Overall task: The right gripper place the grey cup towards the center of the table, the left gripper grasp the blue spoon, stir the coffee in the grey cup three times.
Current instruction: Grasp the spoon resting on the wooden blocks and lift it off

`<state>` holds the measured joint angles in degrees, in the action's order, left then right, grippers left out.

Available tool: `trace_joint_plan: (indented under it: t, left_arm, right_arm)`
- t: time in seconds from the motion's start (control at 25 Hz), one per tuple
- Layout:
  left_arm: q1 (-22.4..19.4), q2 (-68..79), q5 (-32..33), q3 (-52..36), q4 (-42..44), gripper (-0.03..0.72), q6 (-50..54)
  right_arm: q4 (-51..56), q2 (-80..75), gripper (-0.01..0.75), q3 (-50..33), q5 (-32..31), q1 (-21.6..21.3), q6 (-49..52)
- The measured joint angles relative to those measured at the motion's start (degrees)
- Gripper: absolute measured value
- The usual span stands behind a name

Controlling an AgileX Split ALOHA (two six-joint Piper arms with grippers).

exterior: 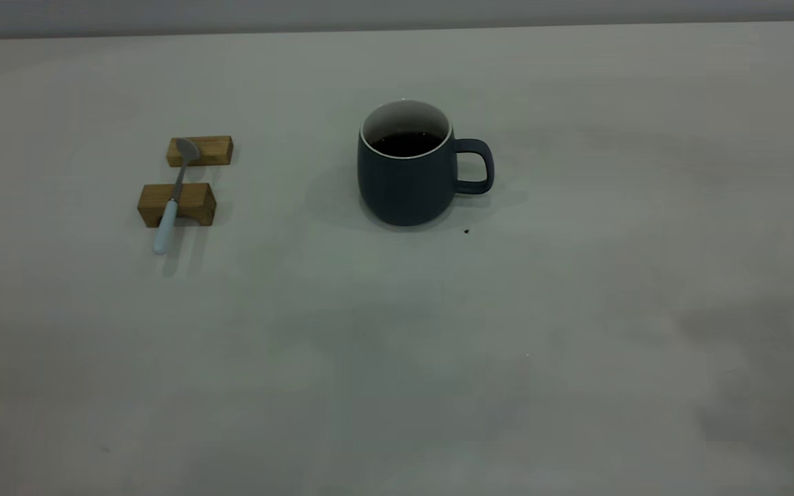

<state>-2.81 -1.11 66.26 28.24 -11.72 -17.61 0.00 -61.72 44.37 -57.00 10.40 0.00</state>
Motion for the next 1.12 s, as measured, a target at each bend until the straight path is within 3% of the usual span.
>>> trace_joint_plan:
  t: [0.24, 0.4, 1.12]
  left_arm:
    - [0.00, 0.00, 0.00, 0.00, 0.00, 0.533, 0.00]
    - [0.00, 0.00, 0.00, 0.00, 0.00, 0.533, 0.00]
    - [0.00, 0.00, 0.00, 0.00, 0.00, 0.533, 0.00]
  right_arm:
    - [-0.80, 22.45, 0.580, -14.09, -2.37, -7.55, 0.00]
    - [-1.18, 35.81, 0.580, -16.07, -3.86, -11.42, 0.00]
    - [-3.02, 59.76, 0.580, -17.45, -7.34, -11.94, 2.52]
